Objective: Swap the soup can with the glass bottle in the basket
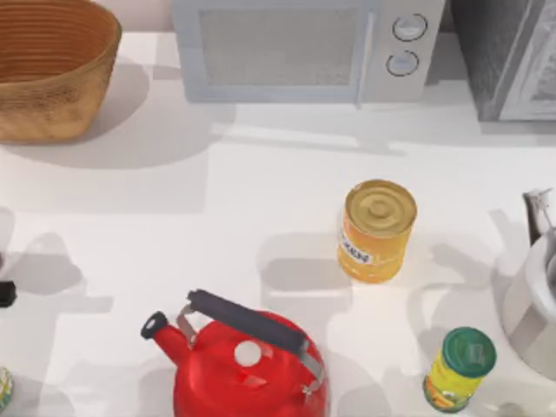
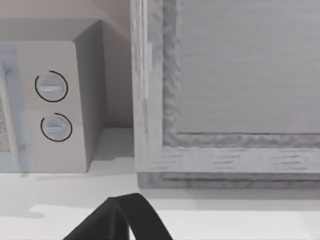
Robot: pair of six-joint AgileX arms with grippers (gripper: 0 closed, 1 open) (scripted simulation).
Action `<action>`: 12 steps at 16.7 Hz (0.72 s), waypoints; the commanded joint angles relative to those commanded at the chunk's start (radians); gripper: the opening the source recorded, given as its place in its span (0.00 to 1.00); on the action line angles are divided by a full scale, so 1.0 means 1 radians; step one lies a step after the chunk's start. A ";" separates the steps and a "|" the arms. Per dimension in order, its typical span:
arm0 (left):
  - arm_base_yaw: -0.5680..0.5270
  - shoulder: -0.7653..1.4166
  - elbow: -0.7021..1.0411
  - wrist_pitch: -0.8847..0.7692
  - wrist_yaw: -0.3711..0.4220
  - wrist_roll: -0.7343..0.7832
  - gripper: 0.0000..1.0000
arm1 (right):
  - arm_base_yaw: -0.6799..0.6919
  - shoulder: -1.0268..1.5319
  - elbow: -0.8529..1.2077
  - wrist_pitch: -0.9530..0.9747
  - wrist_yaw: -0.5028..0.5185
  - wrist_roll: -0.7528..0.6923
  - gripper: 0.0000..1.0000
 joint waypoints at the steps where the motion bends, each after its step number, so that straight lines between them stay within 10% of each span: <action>1: -0.002 -0.059 -0.058 0.028 -0.003 -0.003 0.00 | 0.000 0.000 0.000 0.000 0.000 0.000 1.00; 12: -0.003 -0.186 -0.185 0.094 -0.010 -0.009 0.00 | 0.000 0.000 0.000 0.000 0.000 0.000 1.00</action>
